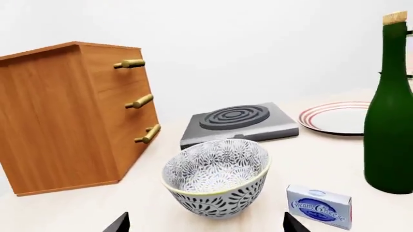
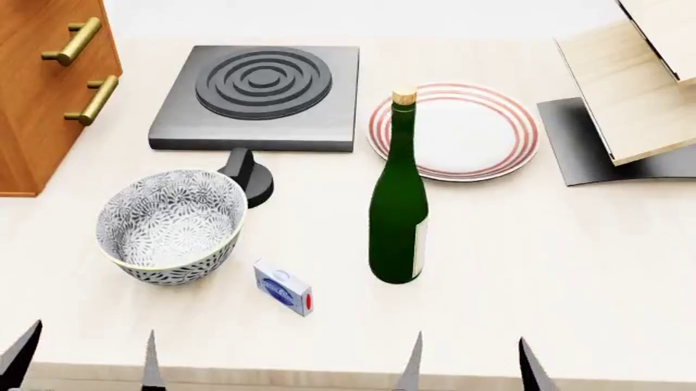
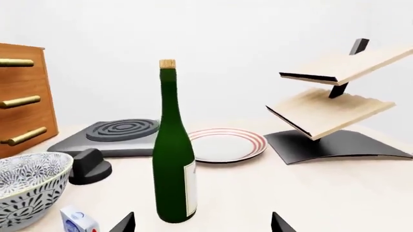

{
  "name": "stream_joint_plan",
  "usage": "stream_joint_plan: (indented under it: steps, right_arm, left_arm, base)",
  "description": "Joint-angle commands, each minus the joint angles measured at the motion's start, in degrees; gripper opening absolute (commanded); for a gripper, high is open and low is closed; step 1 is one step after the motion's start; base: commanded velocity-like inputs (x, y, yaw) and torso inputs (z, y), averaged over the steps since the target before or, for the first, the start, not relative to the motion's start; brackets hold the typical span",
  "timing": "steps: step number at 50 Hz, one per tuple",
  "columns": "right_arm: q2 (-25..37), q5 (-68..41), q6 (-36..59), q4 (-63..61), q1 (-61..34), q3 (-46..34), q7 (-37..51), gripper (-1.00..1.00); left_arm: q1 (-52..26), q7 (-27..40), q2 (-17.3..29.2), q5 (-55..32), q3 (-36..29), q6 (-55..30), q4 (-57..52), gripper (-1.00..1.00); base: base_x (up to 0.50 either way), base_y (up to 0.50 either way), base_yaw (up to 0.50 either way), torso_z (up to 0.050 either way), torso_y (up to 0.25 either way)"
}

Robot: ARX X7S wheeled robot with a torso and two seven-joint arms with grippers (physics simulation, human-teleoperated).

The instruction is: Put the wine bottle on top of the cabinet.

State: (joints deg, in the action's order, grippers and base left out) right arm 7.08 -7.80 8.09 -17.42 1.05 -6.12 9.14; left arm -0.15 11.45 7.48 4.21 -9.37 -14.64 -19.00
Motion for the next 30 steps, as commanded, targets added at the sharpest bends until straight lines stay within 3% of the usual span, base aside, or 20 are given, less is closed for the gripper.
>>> stream_joint_plan:
  steps: [1,30]
  right_arm:
    - [0.38,-0.27,5.49,-9.93,-0.20,0.32,0.49,1.00]
    - [2.60,-4.56,15.85,-28.90,-1.65,-0.43,3.64,1.00]
  left_arm:
    - [0.37,-1.99,-0.30,-2.31,1.46,-3.48,-11.62,1.00]
    - [-2.35,-1.15,0.99,-1.15,-1.58,-15.80,-29.76,1.00]
  base:
    - [0.00,0.00,0.00,0.000,0.000]
    - [0.00,0.00,0.00,0.000,0.000]
